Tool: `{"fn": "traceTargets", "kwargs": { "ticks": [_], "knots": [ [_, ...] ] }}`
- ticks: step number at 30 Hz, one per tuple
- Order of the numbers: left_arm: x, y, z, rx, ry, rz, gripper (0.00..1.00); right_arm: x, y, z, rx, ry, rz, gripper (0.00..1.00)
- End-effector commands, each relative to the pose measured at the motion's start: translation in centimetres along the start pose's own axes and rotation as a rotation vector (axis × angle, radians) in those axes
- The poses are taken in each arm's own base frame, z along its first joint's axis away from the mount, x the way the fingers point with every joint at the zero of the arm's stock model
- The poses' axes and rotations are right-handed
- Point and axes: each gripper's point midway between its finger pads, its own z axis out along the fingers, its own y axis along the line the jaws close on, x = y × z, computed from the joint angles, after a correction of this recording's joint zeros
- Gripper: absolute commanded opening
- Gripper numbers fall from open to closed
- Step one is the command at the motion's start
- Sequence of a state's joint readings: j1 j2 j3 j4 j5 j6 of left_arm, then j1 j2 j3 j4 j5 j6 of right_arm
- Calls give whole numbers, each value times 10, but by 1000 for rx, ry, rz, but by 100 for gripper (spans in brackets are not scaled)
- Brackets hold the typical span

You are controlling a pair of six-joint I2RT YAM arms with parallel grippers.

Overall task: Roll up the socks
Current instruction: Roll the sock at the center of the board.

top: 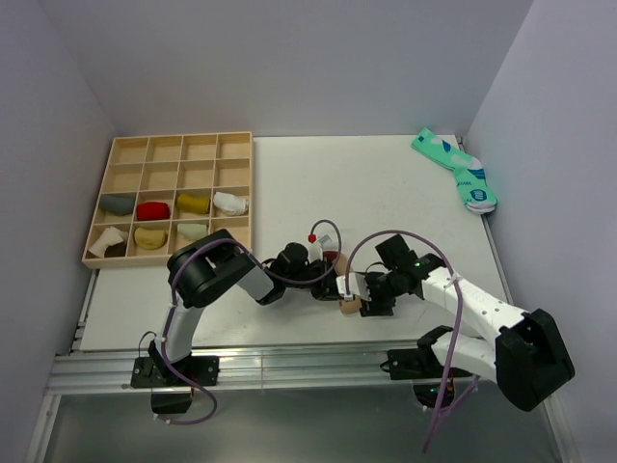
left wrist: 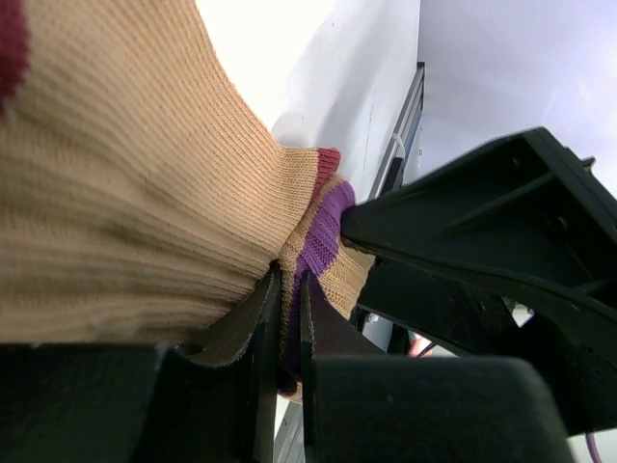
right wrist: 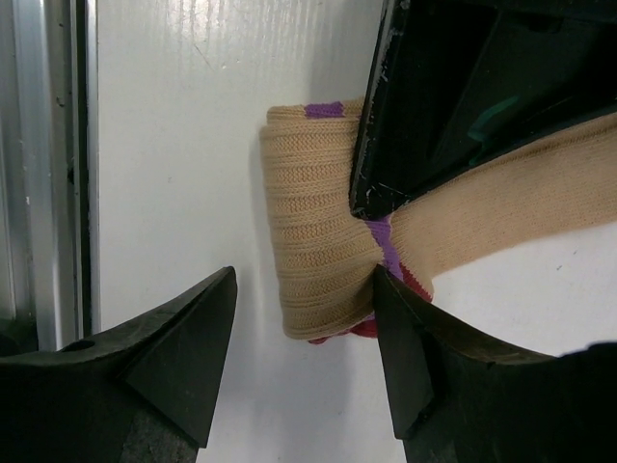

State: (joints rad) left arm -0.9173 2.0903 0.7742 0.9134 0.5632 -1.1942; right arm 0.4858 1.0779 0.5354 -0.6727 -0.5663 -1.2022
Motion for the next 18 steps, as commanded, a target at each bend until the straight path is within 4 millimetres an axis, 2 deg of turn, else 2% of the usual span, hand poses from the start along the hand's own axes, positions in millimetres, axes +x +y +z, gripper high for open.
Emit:
{"fn": "traceTargets", "kwargs": {
  "ticks": [1, 6, 11, 14, 16, 18],
  "knots": [
    [45, 68, -17, -214, 120, -93, 0, 3, -3, 5, -7, 21, 0, 65],
    [39, 49, -15, -154, 126, -60, 2, 7, 0, 9, -67, 60, 35, 61],
    [36, 31, -15, -90, 132, -37, 4, 7, -2, 10, -97, 78, 70, 48],
    [33, 29, -16, -93, 121, -19, 9, 8, 2, 10, -128, 91, 100, 39],
    [26, 30, -18, -102, 88, -9, 17, 11, 4, 8, -124, 106, 112, 33],
    [20, 21, -24, -65, 54, 2, 26, 15, 5, 8, -108, 117, 123, 32]
  ]
}}
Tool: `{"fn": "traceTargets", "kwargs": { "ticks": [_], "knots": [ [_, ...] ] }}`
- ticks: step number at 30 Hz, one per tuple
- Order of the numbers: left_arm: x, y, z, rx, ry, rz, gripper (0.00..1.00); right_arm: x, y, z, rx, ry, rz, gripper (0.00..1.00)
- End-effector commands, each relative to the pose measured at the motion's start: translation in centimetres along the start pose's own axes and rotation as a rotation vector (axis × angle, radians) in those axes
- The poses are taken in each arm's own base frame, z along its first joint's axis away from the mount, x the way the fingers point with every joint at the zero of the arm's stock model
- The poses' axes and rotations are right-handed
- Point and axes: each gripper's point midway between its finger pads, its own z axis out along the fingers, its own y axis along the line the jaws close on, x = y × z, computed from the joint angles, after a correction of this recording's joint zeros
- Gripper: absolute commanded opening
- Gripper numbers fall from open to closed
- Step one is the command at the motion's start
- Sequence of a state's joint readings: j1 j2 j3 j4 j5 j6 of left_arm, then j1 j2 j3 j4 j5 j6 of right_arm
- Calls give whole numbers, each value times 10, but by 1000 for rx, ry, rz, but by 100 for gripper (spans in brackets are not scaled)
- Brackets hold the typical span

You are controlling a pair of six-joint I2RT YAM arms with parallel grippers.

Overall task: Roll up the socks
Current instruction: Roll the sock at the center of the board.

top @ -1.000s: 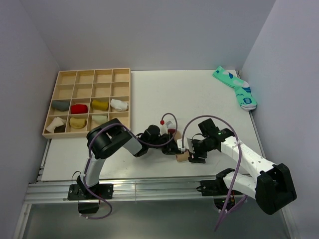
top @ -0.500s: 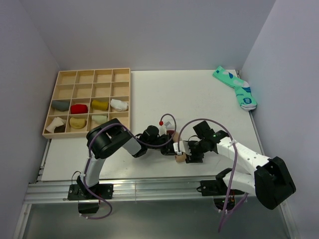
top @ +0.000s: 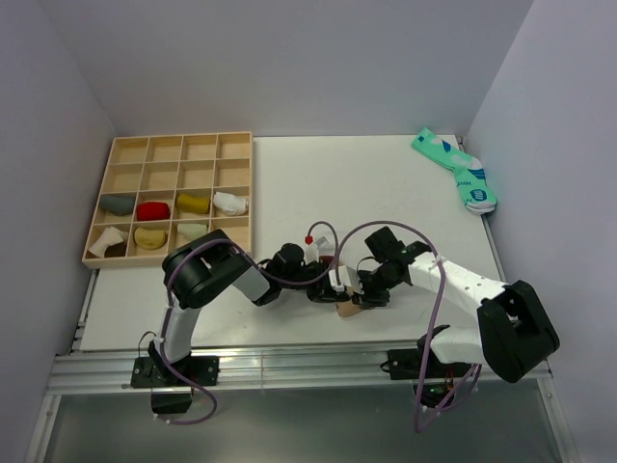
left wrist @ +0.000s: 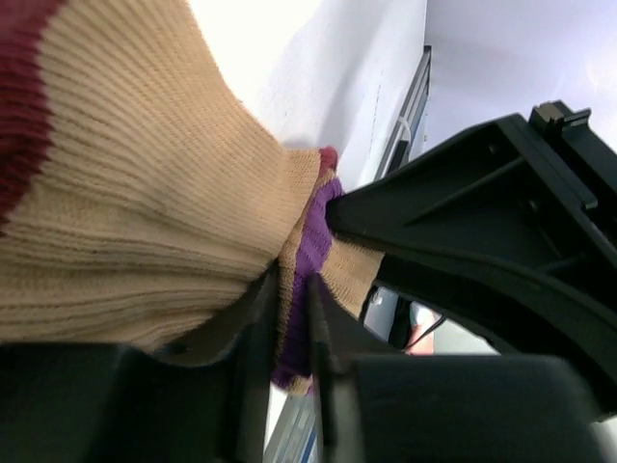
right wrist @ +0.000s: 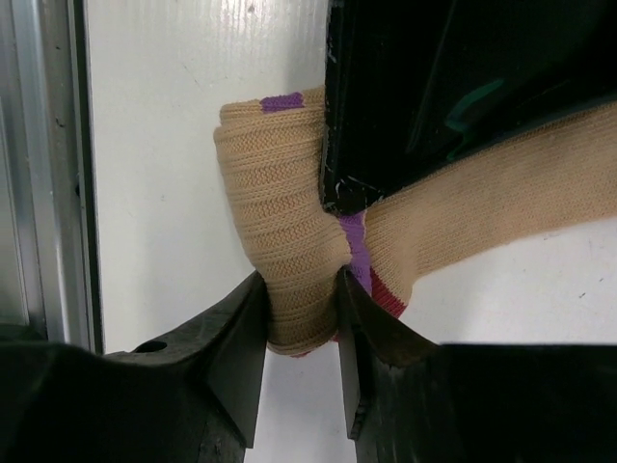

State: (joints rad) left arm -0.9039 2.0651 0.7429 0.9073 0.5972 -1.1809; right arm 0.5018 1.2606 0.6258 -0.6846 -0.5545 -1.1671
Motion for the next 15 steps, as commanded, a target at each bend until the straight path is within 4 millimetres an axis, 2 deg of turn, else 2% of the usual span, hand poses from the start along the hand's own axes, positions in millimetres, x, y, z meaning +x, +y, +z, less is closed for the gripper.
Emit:
{"fn": "traceTargets", "kwargs": {
  "ticks": [1, 6, 11, 13, 14, 15],
  "knots": [
    [11, 14, -16, -43, 12, 13, 28, 16, 13, -2, -8, 75, 50, 32],
    [-1, 0, -29, -16, -45, 55, 34, 21, 18, -2, 10, 83, 77, 33],
    [-15, -1, -38, -87, -112, 77, 34, 26, 20, -3, 14, 104, 96, 32],
    [-21, 13, -42, -170, -139, 63, 32, 25, 19, -4, 22, 102, 98, 33],
    [-25, 13, -43, -186, -155, 61, 32, 24, 19, -5, 24, 101, 100, 33],
    [-29, 23, -46, -247, -170, 46, 30, 25, 20, -5, 20, 103, 105, 33]
  ]
}}
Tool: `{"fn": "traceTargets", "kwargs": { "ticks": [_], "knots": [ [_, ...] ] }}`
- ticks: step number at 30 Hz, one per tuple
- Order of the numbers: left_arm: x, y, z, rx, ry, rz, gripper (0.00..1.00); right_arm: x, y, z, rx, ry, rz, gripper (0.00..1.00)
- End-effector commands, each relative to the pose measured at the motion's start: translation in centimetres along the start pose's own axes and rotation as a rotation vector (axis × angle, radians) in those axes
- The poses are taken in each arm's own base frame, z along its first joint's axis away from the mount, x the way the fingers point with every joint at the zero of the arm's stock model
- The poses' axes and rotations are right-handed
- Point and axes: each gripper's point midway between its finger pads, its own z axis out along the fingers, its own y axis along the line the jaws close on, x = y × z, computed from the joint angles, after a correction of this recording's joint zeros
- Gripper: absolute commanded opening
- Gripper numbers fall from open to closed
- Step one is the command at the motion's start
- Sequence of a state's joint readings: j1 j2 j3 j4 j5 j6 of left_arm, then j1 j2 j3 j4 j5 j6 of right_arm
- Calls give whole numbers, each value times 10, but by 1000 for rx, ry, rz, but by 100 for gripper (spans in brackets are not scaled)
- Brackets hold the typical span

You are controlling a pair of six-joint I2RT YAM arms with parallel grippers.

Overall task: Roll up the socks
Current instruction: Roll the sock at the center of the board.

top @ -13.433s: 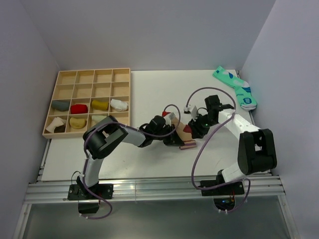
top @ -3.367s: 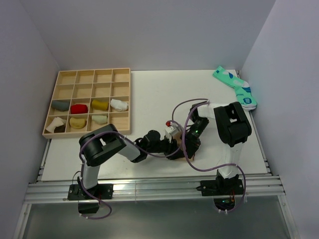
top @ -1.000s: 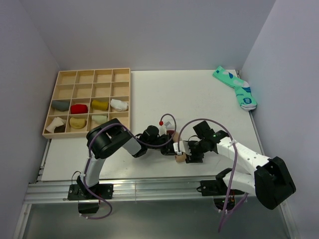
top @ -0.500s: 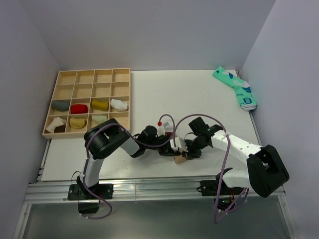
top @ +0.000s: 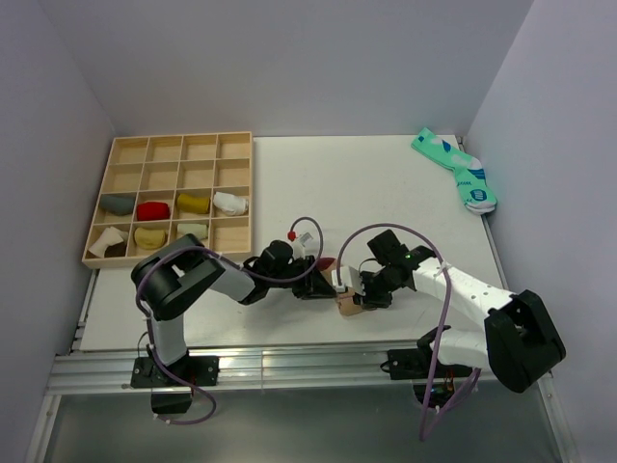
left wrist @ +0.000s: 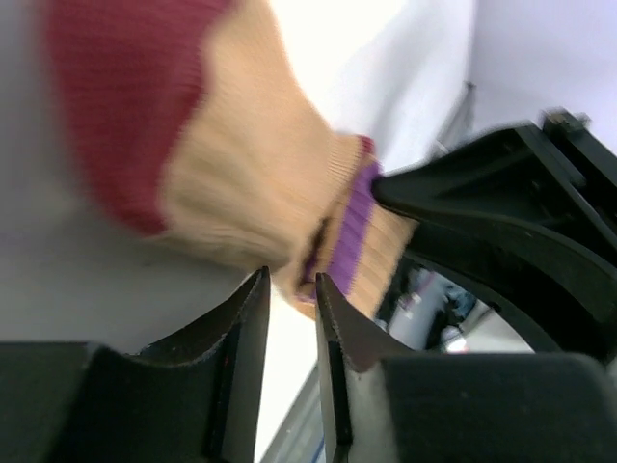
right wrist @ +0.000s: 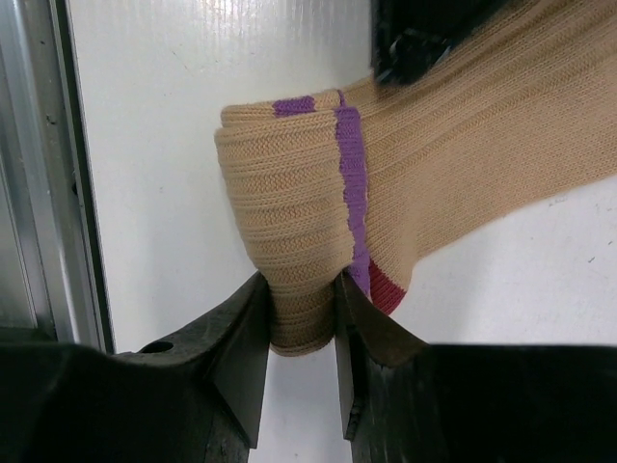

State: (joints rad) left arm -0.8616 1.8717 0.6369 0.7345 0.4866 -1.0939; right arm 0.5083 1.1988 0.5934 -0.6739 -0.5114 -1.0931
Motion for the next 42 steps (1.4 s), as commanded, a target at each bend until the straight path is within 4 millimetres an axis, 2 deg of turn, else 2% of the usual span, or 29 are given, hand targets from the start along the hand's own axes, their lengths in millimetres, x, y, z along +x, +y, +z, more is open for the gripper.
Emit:
{"fn": "traceTargets", "kwargs": {
  "ticks": [1, 4, 7, 9, 13, 17, 19, 21, 26, 31, 36, 42],
  "knots": [
    [-18, 19, -6, -147, -70, 20, 29, 18, 14, -2, -25, 80, 55, 33],
    [-26, 23, 1, -188, -67, 32, 29, 15, 14, -5, -30, 73, 57, 33],
    [-25, 32, 9, -214, -38, 30, 27, 12, 15, -7, -41, 72, 60, 33],
    [-32, 28, 16, -214, -39, 41, 27, 9, 16, -9, -50, 73, 59, 34],
    [-37, 36, 26, -221, -26, 32, 25, 1, 16, -12, -94, 69, 80, 34],
    [-47, 32, 32, -181, -34, 43, 25, -2, 16, -5, -188, 91, 165, 33],
    [-48, 35, 36, -176, -28, 34, 24, -7, 10, -2, -199, 92, 197, 32],
    [-48, 29, 39, -141, -24, 40, 24, -7, 6, 3, -217, 110, 252, 32],
    [-44, 30, 32, -111, -46, 47, 26, 0, 1, 16, -237, 152, 344, 31],
    [-34, 24, 24, -9, -65, 76, 27, 7, -3, 27, -299, 191, 433, 31],
    [-26, 26, 18, 24, -73, 93, 32, 4, -14, 28, -336, 191, 508, 31],
    [-20, 30, 12, 20, -79, 125, 36, -1, -15, 26, -374, 197, 538, 31]
  ]
}}
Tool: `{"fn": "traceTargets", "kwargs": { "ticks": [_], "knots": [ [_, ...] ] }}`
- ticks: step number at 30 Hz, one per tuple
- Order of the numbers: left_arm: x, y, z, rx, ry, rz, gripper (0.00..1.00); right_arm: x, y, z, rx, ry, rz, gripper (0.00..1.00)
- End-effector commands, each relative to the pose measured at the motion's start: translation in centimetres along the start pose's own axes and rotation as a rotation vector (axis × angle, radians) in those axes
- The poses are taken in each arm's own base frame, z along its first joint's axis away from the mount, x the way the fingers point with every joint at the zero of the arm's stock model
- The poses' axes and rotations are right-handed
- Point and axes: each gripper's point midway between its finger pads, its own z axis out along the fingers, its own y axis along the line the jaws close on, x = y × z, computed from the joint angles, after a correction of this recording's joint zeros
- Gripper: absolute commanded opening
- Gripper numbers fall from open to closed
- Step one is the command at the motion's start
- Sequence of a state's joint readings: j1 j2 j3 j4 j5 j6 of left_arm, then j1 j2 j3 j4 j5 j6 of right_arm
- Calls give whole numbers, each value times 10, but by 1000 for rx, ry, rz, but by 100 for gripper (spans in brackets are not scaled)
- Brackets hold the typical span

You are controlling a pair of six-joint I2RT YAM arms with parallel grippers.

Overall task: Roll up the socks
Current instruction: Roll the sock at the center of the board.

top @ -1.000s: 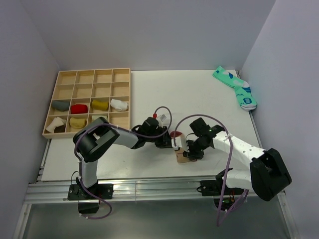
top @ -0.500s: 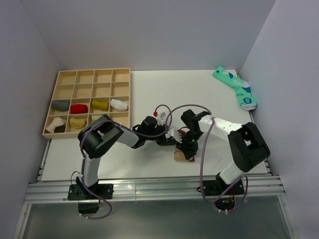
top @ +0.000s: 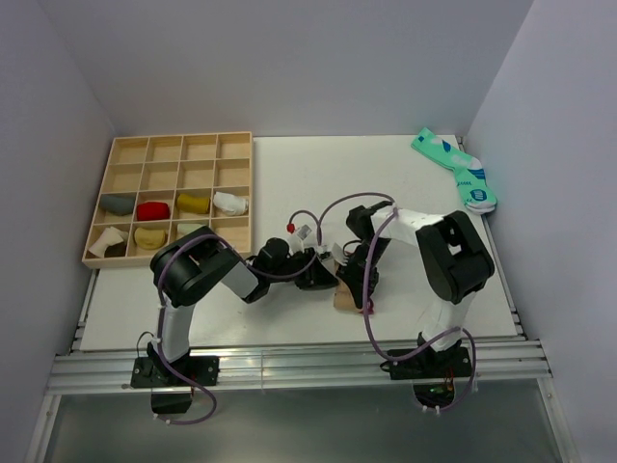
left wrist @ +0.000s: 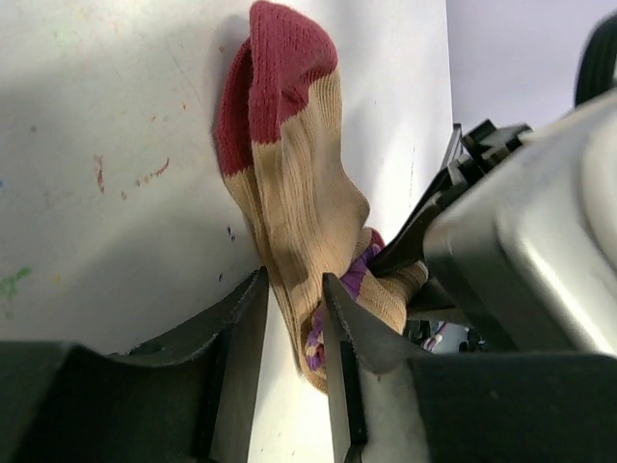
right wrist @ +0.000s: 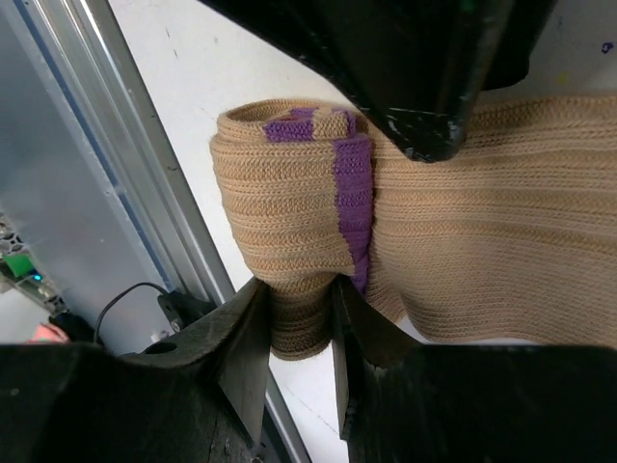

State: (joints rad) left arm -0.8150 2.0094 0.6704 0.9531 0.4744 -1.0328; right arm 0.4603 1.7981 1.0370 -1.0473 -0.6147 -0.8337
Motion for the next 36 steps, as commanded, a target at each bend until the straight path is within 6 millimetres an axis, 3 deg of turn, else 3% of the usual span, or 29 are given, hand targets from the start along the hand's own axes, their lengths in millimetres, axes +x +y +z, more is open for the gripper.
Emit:
{"fn": "traceTargets", "kwargs": {
  "ticks": [1, 15, 21, 27, 29, 33, 34, 36],
  "knots": [
    [17, 18, -10, -48, 25, 33, 36, -3, -21, 9, 39, 14, -23, 31],
    [40, -1, -52, 76, -24, 147, 42, -9, -22, 8, -8, 16, 22, 31],
    [46, -23, -61, 157, -62, 222, 42, -11, -23, 9, -39, 19, 40, 31],
    [40, -49, -56, 136, -87, 384, 44, -11, -21, 8, -60, 17, 63, 32],
    [40, -50, -49, 92, -74, 461, 45, -11, -20, 7, -63, 17, 65, 32],
    [19, -52, -34, -22, -82, 573, 48, -12, -20, 5, -67, 16, 67, 32],
    [18, -42, -33, -68, -67, 600, 49, -12, -20, 5, -70, 16, 71, 32],
    [11, -43, -27, -89, -73, 630, 54, -12, -19, 6, -75, 19, 71, 32]
  ]
}}
